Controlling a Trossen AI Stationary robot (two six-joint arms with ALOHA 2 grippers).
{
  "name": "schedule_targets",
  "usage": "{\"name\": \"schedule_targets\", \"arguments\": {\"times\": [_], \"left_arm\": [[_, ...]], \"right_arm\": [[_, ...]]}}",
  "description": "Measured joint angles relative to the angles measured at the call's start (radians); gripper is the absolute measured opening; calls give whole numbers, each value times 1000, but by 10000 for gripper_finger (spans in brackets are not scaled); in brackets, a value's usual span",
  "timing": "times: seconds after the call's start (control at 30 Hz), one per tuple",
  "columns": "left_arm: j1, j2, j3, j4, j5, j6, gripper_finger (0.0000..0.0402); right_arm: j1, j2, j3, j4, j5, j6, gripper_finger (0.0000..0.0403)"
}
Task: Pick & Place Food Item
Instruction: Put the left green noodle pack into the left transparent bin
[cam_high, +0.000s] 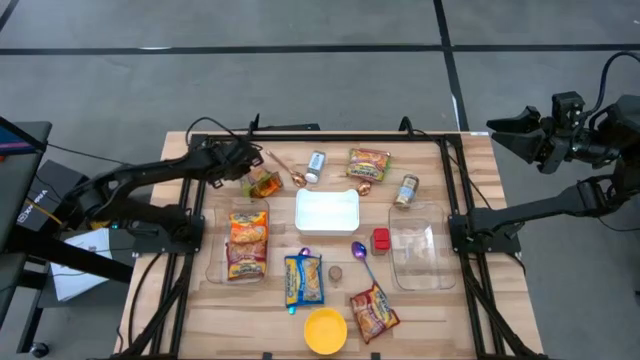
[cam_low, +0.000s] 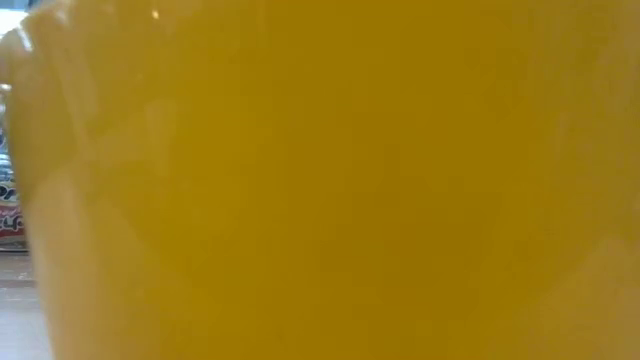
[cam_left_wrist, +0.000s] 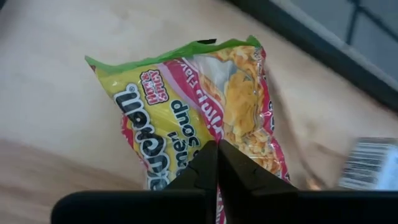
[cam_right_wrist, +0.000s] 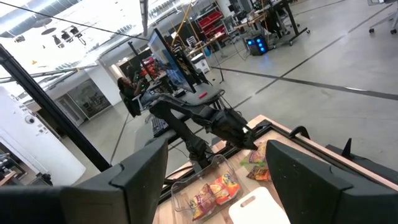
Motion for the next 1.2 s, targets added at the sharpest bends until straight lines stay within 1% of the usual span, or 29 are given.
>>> {"name": "schedule_targets", "arguments": {"times": [0.23, 0.43, 0.67, 0.9, 1.1, 1.2], "left_arm": [[0, -138, 0, 33, 44, 221, 0], [0, -258, 0, 119, 127, 372, 0], [0, -346, 1, 238, 342, 528, 0], [-10, -381, 1, 326, 578, 621, 0], [-93, -403, 2, 323, 693, 668, 0], [-159, -411, 2, 321, 717, 669, 0]], "right_arm": [[0, 0, 0, 0, 0, -3, 265], [0, 0, 0, 3, 0, -2, 265], [0, 0, 0, 3, 0, 0, 265], [0, 0, 0, 4, 0, 1, 265], [1, 0, 0, 4, 0, 9, 265], [1, 0, 0, 5, 0, 9, 265]]}}
